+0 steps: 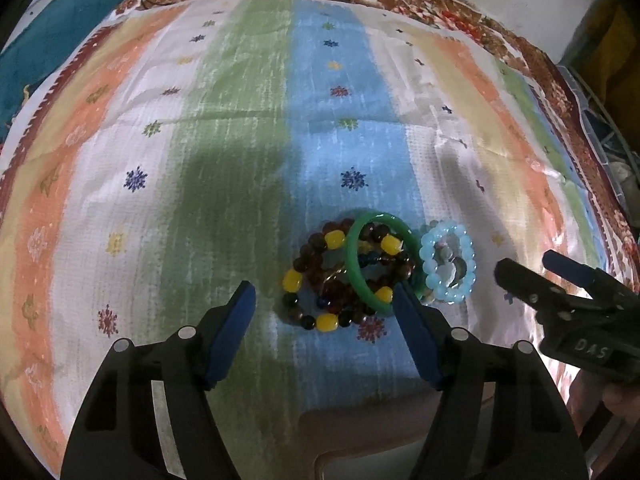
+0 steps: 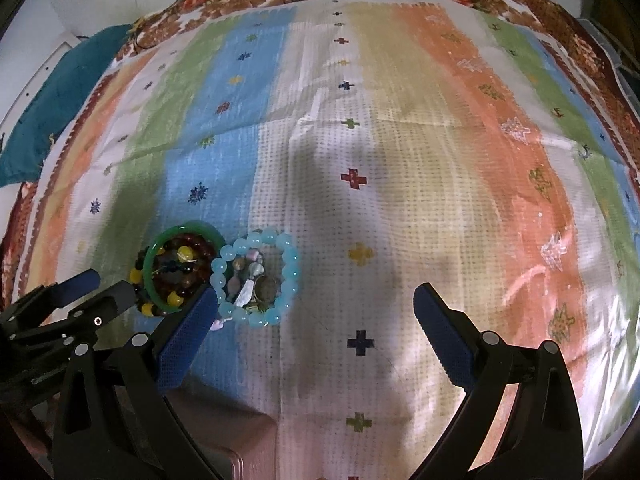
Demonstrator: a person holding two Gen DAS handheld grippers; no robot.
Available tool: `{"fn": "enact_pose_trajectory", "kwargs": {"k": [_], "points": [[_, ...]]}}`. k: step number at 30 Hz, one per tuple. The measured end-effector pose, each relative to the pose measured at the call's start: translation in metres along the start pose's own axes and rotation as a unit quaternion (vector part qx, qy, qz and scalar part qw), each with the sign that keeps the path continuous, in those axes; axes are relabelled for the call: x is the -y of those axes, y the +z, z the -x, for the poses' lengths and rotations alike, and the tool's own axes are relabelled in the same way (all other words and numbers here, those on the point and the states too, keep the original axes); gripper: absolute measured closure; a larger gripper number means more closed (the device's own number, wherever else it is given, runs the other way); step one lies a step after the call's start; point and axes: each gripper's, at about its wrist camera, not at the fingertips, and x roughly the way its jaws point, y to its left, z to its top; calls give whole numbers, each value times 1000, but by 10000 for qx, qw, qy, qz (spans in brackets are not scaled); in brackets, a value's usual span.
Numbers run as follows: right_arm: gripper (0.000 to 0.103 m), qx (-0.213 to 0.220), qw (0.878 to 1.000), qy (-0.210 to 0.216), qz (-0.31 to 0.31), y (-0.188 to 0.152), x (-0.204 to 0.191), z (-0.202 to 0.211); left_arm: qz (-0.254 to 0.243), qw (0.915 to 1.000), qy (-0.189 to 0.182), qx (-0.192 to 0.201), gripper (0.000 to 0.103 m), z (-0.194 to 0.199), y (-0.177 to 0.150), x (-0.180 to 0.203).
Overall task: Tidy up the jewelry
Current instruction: 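Lower both open tools over the bracelet pile, then grasp the green jade bangle with left tool while right tool grasps light blue bead bracelet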
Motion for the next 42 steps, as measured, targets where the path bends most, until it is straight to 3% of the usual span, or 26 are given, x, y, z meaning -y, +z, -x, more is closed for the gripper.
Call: {"fn": "enact_pose_trajectory", "kwargs": {"k": [4, 14, 19, 21, 28, 33, 37, 40, 42], "points": [[4, 4, 10000, -20, 30, 3, -1, -3, -67, 10000, -25, -58, 43, -5, 2, 3], [4, -81, 9998, -135, 71, 11, -3, -20, -303, 9992, 229, -99, 50, -12, 11, 15], [4, -79, 9998, -176, 38, 16, -1, -25, -297, 9993, 146, -183, 63, -19, 15, 13], [12, -105, 9998, -178, 31, 17, -1, -28, -307, 9992, 143, -214, 65, -21, 16, 13], [17, -187, 9996, -184, 103, 20, -4, -40, -362, 9986, 106, -366, 72, -30, 21, 11], [40, -260, 9995, -140, 115, 23, -7, -46, -504, 9975, 230, -430, 72, -34, 24, 13], [54, -312, 9992, -207, 153, 22, -8, -49, -645, 9965, 221, -475, 88, -37, 24, 18], [60, -317, 9993, -167, 138, 21, -7, -49, -593, 9966, 251, -510, 91, -39, 25, 16], [71, -339, 9994, -58, 106, 21, -6, -50, -536, 9968, 264, -533, 95, -40, 26, 14]]}}
